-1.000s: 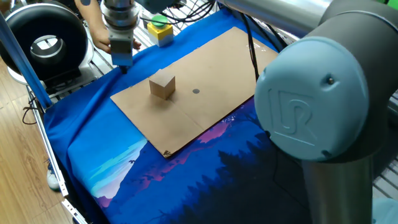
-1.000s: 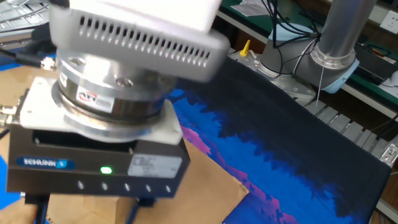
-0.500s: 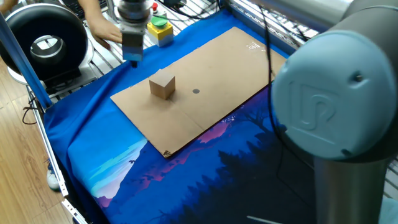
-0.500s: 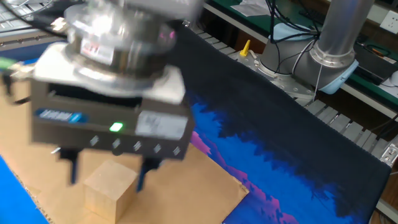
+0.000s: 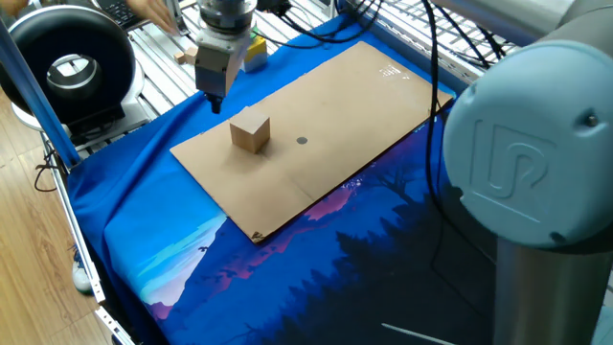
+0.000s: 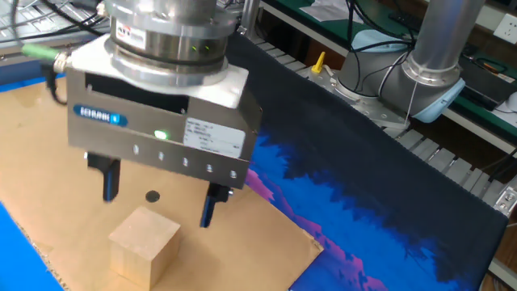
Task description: Grab the block and place it at the designated location
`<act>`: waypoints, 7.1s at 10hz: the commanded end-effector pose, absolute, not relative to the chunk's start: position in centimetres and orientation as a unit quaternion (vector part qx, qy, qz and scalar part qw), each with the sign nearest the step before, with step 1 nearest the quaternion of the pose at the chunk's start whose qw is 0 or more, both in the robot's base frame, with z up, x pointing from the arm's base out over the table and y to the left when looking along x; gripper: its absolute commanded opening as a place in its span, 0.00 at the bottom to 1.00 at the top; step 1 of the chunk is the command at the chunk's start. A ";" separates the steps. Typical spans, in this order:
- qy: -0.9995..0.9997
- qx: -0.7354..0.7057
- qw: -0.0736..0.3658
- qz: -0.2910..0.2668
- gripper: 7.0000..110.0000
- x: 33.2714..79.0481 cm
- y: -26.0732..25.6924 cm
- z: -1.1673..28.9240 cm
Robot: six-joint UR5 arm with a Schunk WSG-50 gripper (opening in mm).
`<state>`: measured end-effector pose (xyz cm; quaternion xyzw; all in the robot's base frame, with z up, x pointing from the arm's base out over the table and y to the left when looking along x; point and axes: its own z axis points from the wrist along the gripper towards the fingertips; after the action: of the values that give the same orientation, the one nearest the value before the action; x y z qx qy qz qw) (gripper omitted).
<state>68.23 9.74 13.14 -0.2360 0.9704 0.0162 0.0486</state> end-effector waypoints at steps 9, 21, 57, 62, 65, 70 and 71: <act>0.987 -0.139 0.078 0.015 0.79 71.3 9.6 7.5; 0.970 -0.222 0.098 0.007 0.79 70.9 8.4 6.5; 0.970 -0.210 0.121 0.015 0.00 67.5 6.7 4.8; 0.970 -0.211 0.123 0.011 0.00 66.8 6.0 4.6; 0.968 -0.213 0.130 0.010 0.00 66.0 5.5 4.4; 0.966 -0.220 0.137 0.011 0.00 64.9 3.9 5.5; 0.966 -0.217 0.143 0.008 0.00 64.9 3.6 5.5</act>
<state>65.21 4.37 5.00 -0.2224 0.9658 0.0067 0.1335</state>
